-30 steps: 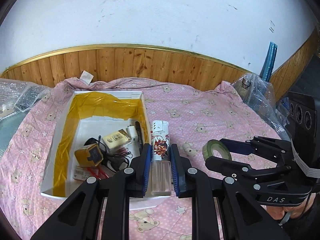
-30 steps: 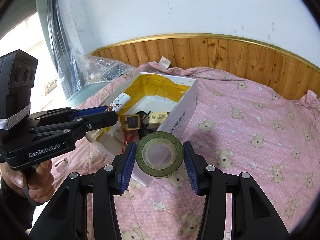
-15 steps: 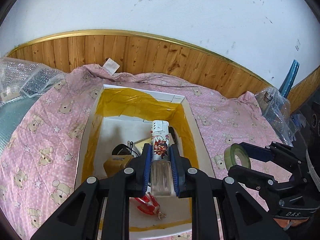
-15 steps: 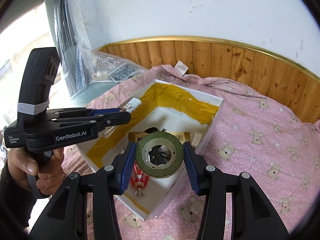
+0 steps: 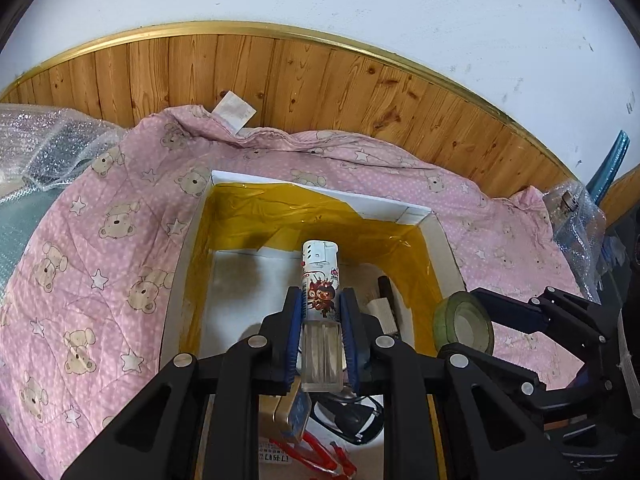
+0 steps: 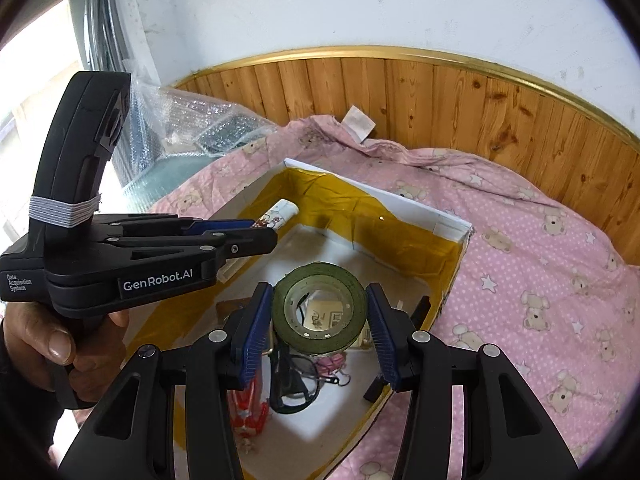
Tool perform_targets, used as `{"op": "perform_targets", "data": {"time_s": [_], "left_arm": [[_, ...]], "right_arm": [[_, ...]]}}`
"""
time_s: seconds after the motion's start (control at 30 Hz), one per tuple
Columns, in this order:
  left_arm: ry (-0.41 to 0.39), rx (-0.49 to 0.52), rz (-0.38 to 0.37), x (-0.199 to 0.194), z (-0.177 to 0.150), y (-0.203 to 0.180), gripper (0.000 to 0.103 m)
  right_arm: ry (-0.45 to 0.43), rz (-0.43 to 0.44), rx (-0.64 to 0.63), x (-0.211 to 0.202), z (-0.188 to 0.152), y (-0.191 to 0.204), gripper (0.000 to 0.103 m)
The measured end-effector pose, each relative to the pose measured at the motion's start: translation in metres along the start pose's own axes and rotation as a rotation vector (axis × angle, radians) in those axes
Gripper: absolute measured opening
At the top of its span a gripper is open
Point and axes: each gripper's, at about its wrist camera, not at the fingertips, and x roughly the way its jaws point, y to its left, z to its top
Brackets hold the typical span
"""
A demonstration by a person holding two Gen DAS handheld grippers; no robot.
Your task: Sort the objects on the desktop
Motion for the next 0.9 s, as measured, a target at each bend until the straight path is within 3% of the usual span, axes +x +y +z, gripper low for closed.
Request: {"op": "perform_targets", "data": {"time_s": [0.17, 0.23, 0.27, 0.47, 0.9], "left_arm": [[0.029, -0.064, 0.024, 0.024, 0.011, 0.019, 0.025], [0.048, -0.089, 0.018, 0.031, 0.011, 0.027, 0.044], [0.056, -0.1, -0.001, 0.033, 0.011, 0.029, 0.045], [0.064, -0.089, -0.04, 0.02, 0.001, 0.023, 0.046], [-0.038, -0.018, 0.03, -0.054, -0.046, -0.013, 0.055]], "right_arm": [[-0.002, -0.004, -0.008, 0.026, 0.011, -0.008, 0.052], [-0.012, -0.024, 0.004, 0.03, 0.009, -0.011, 0.062], [-0.017, -0.012, 0.013, 0.029, 0.007, -0.013, 0.062], [-0.01, 0.017, 0.062, 0.018, -0.011, -0.024, 0.062], [0.03, 0.023, -0.008, -0.043, -0.051, 0.004, 0.068]]}}
